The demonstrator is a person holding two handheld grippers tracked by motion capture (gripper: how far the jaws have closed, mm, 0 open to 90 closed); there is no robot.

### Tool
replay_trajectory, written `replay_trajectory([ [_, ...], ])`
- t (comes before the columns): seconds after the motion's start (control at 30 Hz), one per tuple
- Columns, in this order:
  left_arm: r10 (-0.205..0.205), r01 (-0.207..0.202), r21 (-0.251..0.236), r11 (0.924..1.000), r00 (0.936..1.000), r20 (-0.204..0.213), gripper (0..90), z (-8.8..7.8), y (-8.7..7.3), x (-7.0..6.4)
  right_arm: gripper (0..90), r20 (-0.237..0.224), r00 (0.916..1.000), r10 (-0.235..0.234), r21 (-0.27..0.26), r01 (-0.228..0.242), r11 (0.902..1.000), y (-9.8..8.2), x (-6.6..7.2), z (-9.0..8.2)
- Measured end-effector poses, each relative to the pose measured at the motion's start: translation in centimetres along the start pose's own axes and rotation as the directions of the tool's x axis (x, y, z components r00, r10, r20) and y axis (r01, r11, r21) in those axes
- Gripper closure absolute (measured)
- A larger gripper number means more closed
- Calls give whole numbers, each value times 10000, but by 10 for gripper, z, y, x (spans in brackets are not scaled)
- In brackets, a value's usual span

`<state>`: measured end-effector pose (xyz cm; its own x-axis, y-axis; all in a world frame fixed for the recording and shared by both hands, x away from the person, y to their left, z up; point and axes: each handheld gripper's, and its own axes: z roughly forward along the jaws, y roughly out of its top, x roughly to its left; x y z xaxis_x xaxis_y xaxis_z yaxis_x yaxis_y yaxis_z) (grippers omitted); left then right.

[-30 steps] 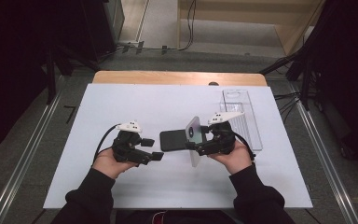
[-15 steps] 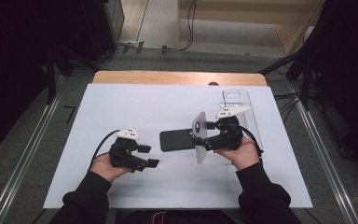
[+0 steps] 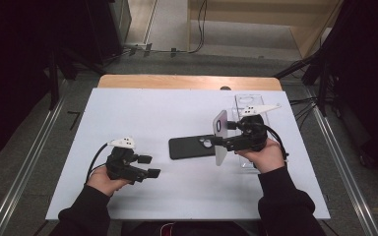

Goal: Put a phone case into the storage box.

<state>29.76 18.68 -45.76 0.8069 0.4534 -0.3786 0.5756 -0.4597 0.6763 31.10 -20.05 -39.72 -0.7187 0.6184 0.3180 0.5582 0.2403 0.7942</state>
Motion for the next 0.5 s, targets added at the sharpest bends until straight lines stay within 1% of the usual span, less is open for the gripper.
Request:
replay_trajectory([
  [0.07,-12,12,19,10000,10000,-15,280,0,-1,0,147,20,10000,72,-56,-72,10000,1,-2,-3],
  [0.2,-225,225,70,9997,9997,-9,280,-1,-3,2,147,131,9998,163,-89,-162,9998,3,-5,-9],
  [0.27,-194,194,26,9998,9998,40,280,-2,-3,2,147,197,9996,192,-178,-189,9997,4,-7,-12],
  [0.4,-220,221,51,9997,9997,-89,280,-1,-4,2,147,361,9990,269,-311,-257,9992,6,-11,-19],
  [0.5,-264,267,161,9995,9994,-219,280,-2,-5,3,147,475,9984,310,-414,-291,9987,6,-14,-22],
])
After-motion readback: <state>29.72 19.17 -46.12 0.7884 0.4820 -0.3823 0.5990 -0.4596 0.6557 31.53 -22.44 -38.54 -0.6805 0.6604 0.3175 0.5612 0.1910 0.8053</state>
